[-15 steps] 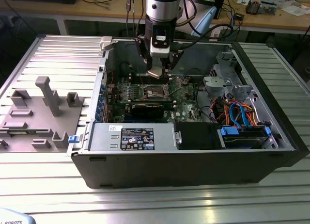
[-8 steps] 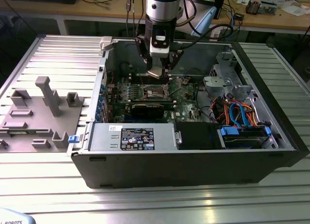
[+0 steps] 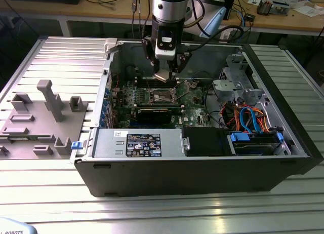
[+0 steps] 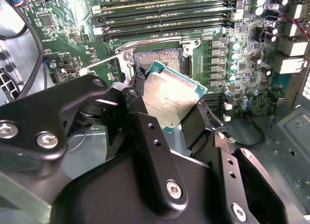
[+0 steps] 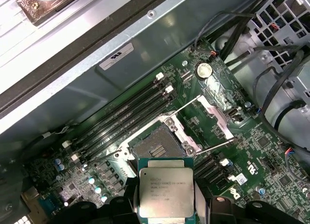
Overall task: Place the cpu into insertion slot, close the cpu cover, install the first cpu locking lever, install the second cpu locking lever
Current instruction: 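Place the cpu into insertion slot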
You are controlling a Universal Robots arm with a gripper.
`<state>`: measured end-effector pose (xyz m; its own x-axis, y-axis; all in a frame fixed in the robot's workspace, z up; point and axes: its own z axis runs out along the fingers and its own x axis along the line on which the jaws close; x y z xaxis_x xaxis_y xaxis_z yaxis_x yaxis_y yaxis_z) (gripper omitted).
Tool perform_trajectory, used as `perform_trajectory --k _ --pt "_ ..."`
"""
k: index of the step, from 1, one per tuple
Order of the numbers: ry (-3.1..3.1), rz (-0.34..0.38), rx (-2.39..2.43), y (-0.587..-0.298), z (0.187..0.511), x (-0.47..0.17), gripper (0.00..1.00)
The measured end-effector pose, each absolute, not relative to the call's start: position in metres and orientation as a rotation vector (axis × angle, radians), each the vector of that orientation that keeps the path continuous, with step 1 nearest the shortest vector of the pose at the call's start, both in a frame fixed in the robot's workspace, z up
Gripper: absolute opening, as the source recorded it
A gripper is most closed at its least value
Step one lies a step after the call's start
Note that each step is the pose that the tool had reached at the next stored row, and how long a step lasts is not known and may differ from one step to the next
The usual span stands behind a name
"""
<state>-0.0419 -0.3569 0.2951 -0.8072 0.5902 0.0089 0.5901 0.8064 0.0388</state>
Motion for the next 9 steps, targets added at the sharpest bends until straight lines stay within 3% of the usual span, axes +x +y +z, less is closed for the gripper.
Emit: perform_trajectory --k 9 --pt "2.966 0.062 1.019 -0.3569 0.295 -0.0419 0.55"
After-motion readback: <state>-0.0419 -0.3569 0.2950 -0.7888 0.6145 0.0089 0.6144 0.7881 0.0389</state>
